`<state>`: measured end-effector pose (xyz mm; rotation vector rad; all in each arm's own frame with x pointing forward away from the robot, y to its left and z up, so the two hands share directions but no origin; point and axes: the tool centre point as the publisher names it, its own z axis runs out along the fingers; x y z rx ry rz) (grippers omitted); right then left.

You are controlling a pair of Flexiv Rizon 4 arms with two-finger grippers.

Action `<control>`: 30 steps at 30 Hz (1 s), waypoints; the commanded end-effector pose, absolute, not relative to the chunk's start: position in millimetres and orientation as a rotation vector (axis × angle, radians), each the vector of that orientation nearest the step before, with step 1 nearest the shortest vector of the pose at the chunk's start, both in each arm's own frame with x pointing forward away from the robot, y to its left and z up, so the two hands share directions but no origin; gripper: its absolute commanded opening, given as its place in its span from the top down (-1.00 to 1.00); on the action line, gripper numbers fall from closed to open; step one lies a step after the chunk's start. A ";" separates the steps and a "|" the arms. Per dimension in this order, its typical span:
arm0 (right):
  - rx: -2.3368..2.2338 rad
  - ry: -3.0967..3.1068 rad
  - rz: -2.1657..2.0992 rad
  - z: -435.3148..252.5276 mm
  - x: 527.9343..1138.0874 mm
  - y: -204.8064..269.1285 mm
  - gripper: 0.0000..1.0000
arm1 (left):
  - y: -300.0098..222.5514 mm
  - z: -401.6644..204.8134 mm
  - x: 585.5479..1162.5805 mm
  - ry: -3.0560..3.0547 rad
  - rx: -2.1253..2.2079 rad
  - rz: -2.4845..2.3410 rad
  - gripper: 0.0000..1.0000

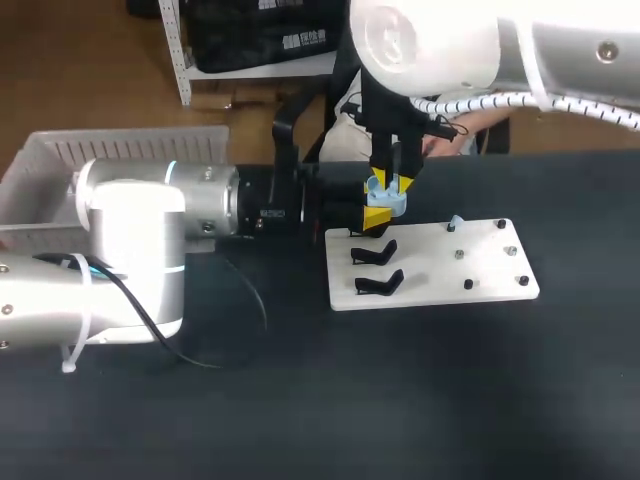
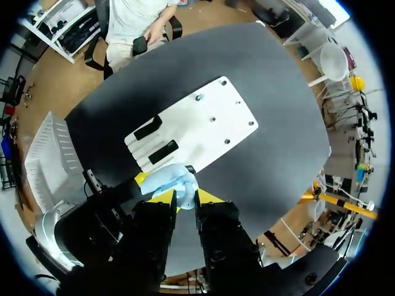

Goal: Pick up each earbud case from the left stands, insert the matching earbuds, close the lid, and place the case in the box.

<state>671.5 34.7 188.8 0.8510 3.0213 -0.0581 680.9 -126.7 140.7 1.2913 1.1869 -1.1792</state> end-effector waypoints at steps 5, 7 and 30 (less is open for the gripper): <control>0.865 3.029 -0.082 186.2 676.6 37.8 1.00 | -127.1 140.5 681.5 1.187 1.290 -1.179 1.00; 0.869 3.032 -0.090 184.6 677.1 38.1 1.00 | -127.1 140.5 681.5 1.187 1.290 -1.179 1.00; 0.717 3.054 0.171 214.8 656.6 -11.7 0.40 | -127.1 140.5 681.5 1.187 1.290 -1.179 1.00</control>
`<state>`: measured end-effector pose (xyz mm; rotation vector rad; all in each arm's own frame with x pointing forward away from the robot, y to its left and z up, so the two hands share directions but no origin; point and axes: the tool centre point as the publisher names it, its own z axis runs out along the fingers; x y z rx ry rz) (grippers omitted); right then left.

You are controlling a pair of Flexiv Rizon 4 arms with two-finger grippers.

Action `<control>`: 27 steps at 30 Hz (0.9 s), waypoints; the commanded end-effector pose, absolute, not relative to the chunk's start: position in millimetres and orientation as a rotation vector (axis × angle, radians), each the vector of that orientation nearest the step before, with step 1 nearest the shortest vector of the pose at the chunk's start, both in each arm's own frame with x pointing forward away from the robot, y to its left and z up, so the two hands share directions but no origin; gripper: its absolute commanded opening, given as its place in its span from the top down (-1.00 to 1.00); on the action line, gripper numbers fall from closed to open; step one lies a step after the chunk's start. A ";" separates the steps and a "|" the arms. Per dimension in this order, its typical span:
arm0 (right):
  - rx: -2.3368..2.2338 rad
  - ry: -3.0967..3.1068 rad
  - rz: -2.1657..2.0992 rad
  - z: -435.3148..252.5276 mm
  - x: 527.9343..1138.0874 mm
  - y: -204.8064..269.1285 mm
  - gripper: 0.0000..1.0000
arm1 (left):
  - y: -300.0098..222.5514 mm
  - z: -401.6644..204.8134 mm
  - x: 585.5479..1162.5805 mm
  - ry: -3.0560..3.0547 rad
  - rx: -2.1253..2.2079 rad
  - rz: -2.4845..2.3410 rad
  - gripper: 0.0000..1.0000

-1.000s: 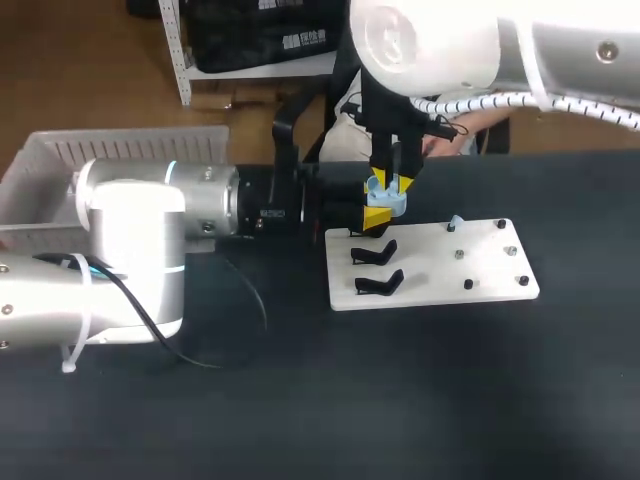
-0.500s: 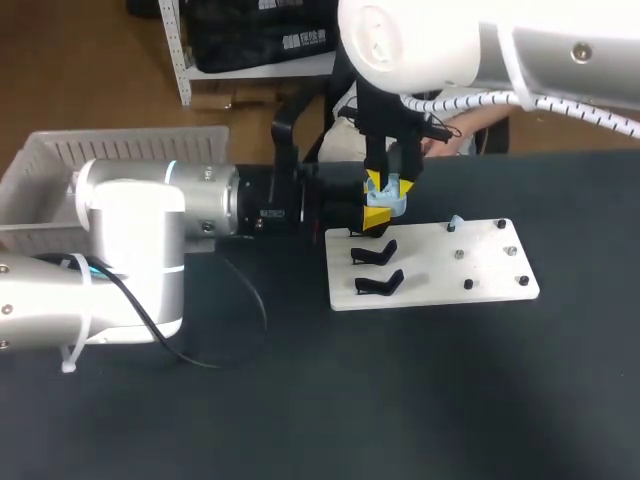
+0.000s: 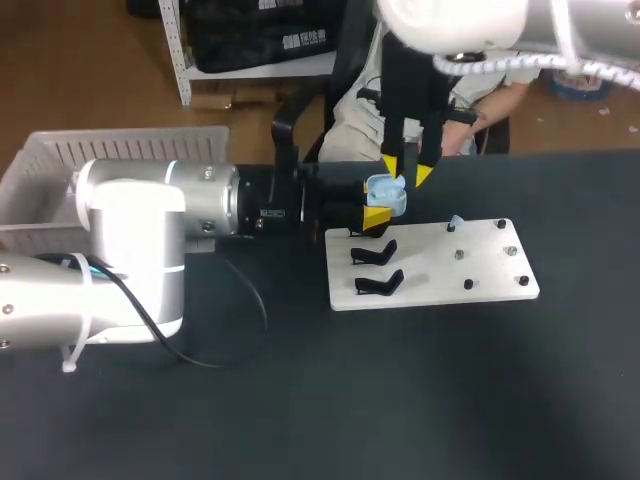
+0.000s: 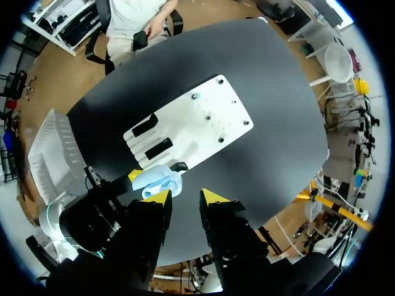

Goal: Pick up each earbud case from the left stands, insert the matching earbuds, close the lid, and place the case in the box.

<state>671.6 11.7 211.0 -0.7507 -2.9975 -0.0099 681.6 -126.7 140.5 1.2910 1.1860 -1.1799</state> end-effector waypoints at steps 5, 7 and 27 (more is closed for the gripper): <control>-0.509 -3.149 -0.195 212.7 661.0 -28.6 0.17 | -127.1 140.5 681.5 1.187 1.290 -1.179 1.00; -0.445 -3.166 -0.208 210.8 666.3 -35.2 0.18 | -127.1 140.5 681.5 1.187 1.290 -1.179 1.00; 0.156 -3.238 -0.109 143.1 716.4 -59.8 0.11 | -127.1 140.5 681.5 1.187 1.290 -1.179 1.00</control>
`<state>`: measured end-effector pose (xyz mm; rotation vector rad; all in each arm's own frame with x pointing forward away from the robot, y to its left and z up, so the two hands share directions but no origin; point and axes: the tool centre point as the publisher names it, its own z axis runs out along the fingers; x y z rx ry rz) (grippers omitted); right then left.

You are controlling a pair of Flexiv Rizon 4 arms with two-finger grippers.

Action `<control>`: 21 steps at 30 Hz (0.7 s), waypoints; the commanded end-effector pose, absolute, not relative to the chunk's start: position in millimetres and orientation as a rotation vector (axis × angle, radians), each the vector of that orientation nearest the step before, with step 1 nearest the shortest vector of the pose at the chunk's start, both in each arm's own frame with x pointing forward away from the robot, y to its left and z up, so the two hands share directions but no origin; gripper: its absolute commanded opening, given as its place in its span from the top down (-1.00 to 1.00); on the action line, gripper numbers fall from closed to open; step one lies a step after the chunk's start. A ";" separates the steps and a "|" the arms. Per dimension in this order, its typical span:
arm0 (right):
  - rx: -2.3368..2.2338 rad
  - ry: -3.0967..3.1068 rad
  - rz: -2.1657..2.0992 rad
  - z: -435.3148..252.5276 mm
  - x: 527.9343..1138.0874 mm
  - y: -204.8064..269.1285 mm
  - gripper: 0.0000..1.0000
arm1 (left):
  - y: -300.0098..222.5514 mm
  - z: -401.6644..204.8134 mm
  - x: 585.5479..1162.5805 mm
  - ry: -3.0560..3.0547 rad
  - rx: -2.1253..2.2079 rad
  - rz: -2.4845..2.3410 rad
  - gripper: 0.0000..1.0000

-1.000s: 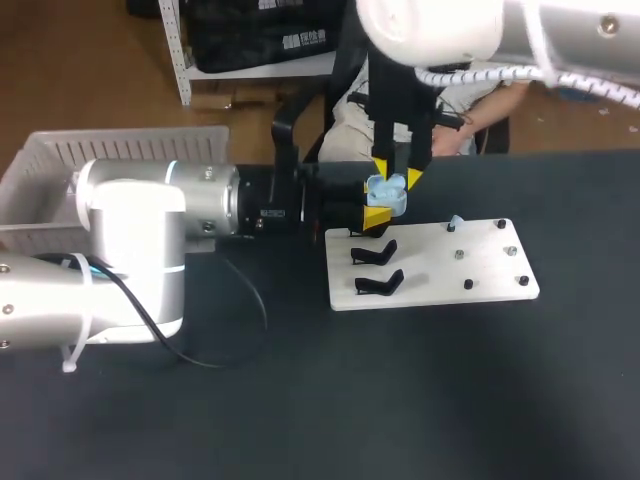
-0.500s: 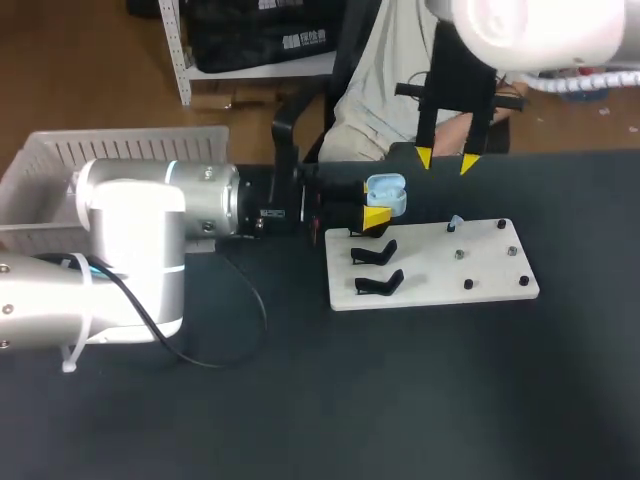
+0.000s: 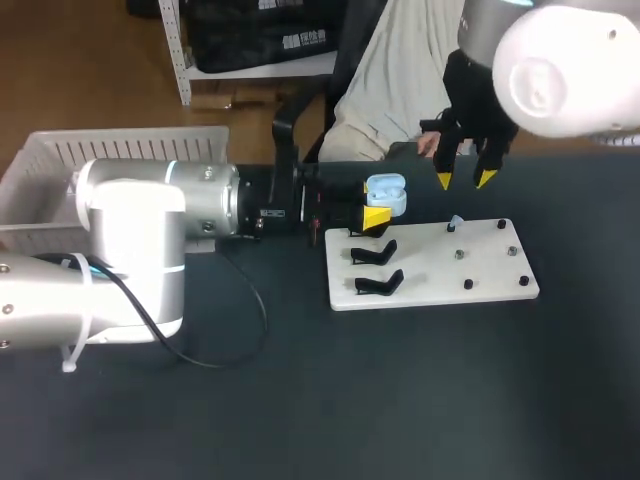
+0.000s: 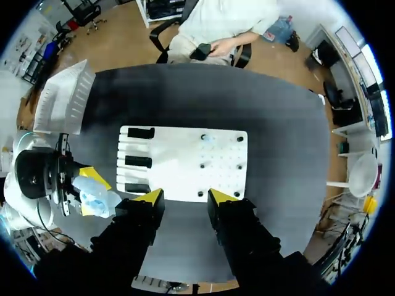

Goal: Pick up each earbud case from the left stands, insert the matching earbuds, close the lid, and place the case in the box.

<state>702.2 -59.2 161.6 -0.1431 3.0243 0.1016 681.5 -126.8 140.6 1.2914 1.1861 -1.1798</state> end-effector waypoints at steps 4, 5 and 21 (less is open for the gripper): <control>-0.166 3.042 0.118 123.8 720.6 -67.5 0.16 | -127.1 140.5 681.5 1.187 1.290 -1.179 1.00; -0.170 3.045 0.119 118.8 722.2 -69.5 0.17 | -127.1 140.5 681.5 1.187 1.290 -1.179 1.00; -0.206 3.058 0.142 62.0 756.6 -82.5 0.13 | -127.1 140.5 681.5 1.187 1.290 -1.179 1.00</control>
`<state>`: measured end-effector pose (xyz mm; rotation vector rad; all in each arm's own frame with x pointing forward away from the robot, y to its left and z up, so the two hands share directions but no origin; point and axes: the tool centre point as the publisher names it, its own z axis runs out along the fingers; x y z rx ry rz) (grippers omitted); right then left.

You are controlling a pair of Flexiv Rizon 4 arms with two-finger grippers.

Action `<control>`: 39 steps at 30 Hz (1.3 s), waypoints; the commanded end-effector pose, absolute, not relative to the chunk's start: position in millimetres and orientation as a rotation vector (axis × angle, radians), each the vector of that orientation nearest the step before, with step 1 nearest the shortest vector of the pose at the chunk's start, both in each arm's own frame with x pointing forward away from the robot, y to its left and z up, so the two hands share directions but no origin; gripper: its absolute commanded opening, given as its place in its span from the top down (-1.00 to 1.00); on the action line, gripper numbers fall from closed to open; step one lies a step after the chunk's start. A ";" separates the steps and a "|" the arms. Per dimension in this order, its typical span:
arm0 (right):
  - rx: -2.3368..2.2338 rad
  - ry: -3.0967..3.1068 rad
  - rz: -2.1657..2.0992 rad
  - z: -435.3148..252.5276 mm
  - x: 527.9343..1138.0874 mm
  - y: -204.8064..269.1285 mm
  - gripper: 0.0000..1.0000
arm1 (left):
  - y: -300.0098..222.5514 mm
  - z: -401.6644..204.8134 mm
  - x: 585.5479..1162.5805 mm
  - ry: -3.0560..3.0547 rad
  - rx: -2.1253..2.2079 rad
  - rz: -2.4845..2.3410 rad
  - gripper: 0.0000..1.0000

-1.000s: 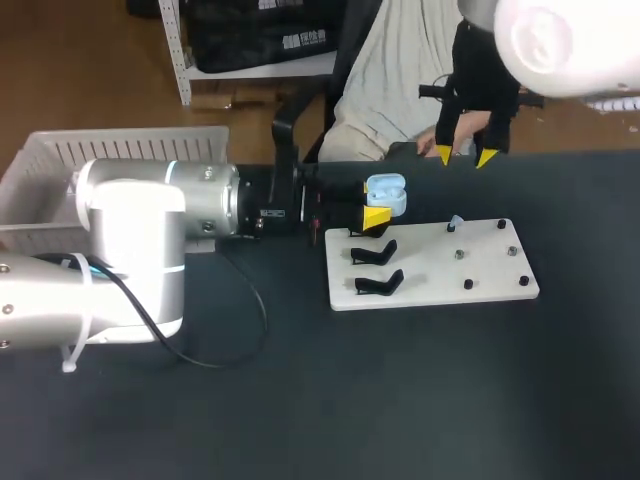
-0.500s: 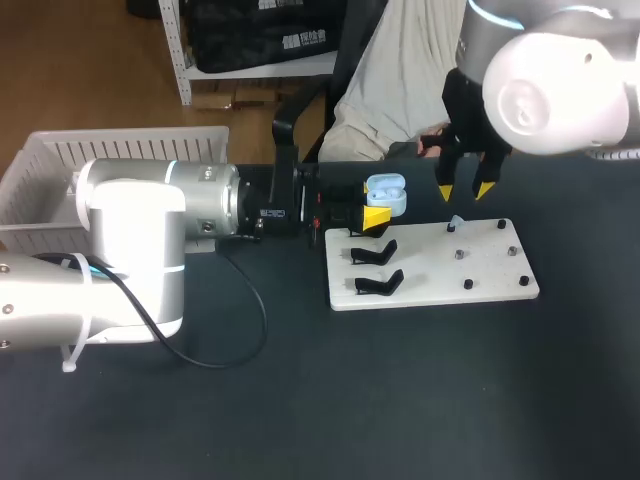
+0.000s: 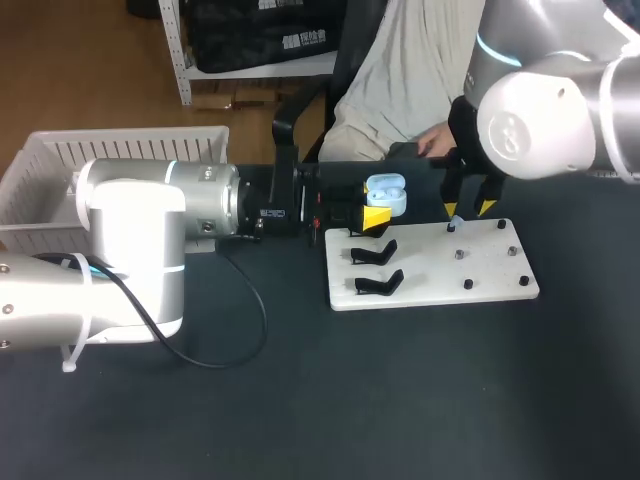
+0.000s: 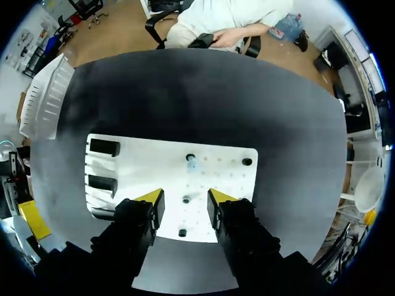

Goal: Pick up each earbud case from the left stands, insert the matching earbuds, close the lid, and place the case in the box.

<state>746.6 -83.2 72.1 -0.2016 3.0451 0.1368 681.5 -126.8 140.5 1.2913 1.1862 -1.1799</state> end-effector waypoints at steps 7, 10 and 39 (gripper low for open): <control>-0.220 3.071 0.146 50.7 760.1 -85.1 0.19 | -127.1 140.5 681.5 1.187 1.290 -1.179 1.00; -0.225 3.073 0.146 47.8 762.1 -86.0 0.21 | -127.1 140.5 681.5 1.187 1.290 -1.179 1.00; -0.195 3.089 0.193 29.9 769.2 -83.8 0.44 | -127.1 140.5 681.5 1.187 1.290 -1.179 1.00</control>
